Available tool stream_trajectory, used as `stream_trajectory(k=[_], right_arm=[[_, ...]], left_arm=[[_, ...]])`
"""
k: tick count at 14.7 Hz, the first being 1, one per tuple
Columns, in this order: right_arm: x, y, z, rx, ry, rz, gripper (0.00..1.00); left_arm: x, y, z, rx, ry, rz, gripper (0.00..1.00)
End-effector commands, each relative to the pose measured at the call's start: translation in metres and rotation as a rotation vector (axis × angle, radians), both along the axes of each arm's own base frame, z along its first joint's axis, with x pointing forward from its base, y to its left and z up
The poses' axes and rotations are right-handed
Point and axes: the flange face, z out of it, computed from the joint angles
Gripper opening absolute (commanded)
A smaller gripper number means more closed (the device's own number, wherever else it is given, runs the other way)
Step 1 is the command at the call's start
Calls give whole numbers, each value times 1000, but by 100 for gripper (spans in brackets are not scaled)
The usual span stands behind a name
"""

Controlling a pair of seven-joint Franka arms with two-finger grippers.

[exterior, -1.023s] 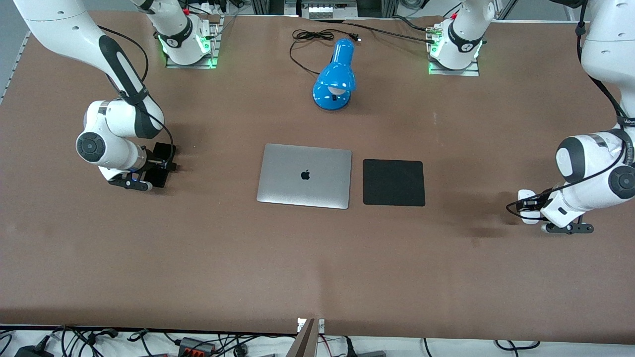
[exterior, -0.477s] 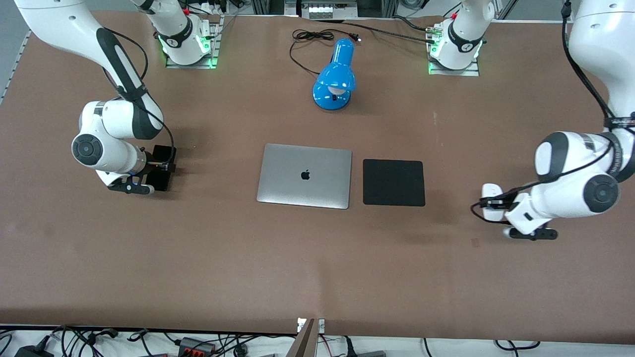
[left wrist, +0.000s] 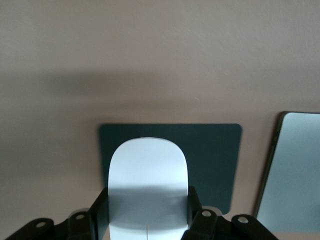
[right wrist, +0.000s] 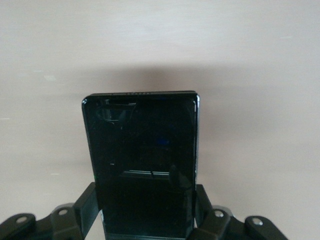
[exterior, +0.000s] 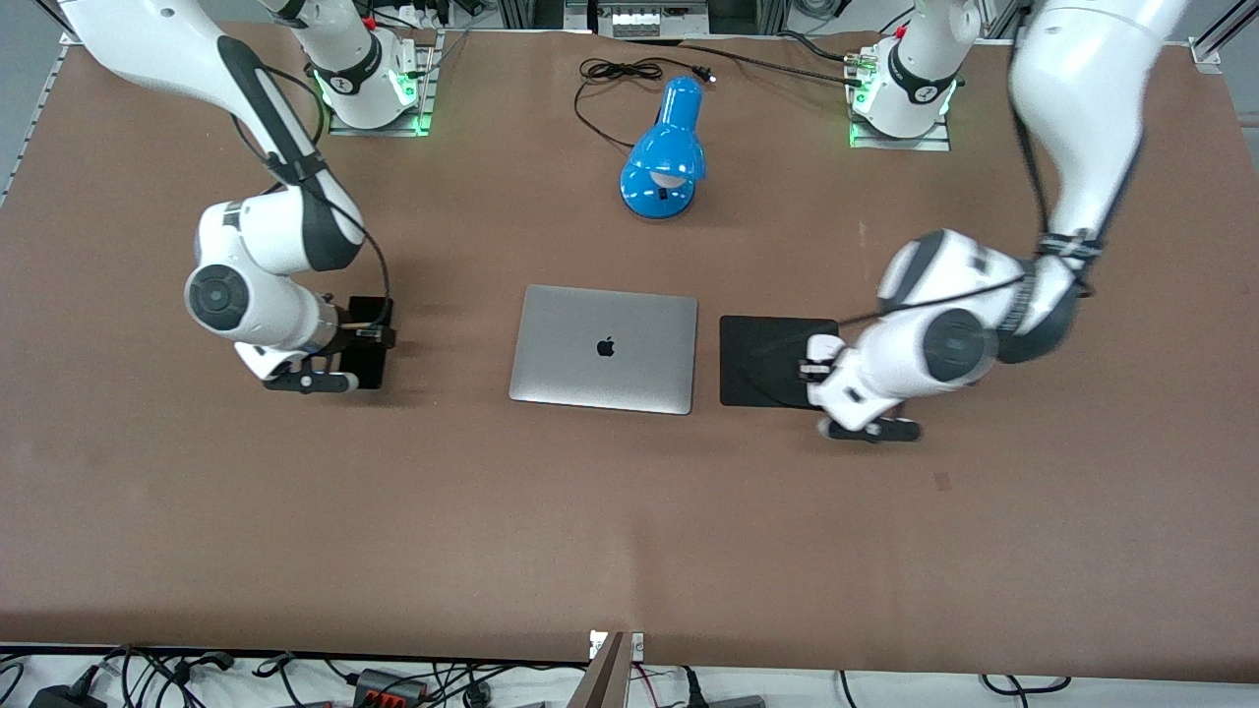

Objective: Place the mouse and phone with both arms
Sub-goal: 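Carry the phone beside the laptop while the left gripper carries the mouse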

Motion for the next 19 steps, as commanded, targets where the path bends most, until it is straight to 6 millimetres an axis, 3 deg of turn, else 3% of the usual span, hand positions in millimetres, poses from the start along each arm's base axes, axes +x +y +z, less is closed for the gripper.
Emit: stream_trajectory(k=[1,3,5,9,12,13,14,15,16,17,18,19], right_arm=[[1,50,-9,19,-20,-25,15],[-6,79,-21,21,-31,-40,15],[-12,98,-31,21,-43,-73,15],[-17,110,-48,22,-35,-88,15],[-24,117,-58,17,-15,-79,15],[-25,117,-62,14,-9,-85,15],[-25,119,-64,17,-12,-86,15],[-25,119,-66,18,-14,-86,16],[-24,118,-65,18,-15,-91,37],[-23,116,-65,14,-15,-123,99],[-21,116,-59,11,-20,-147,100],[-16,120,-47,15,-38,-153,100]], left_arm=[[-3,2,-37,36,-21,30,23],[-21,-1,-66,10,-61,67,23],[-36,-2,-81,-5,-76,82,23],[-60,-15,-106,28,-108,98,23],[-65,-16,-110,53,-117,95,25],[-65,-17,-110,54,-118,95,46],[-65,-17,-110,54,-120,95,79],[-62,-16,-104,55,-128,97,97],[-60,-16,-98,59,-133,98,100],[-58,-14,-92,65,-137,97,100],[-57,-14,-83,72,-143,92,100],[-51,-11,-61,76,-176,93,100]])
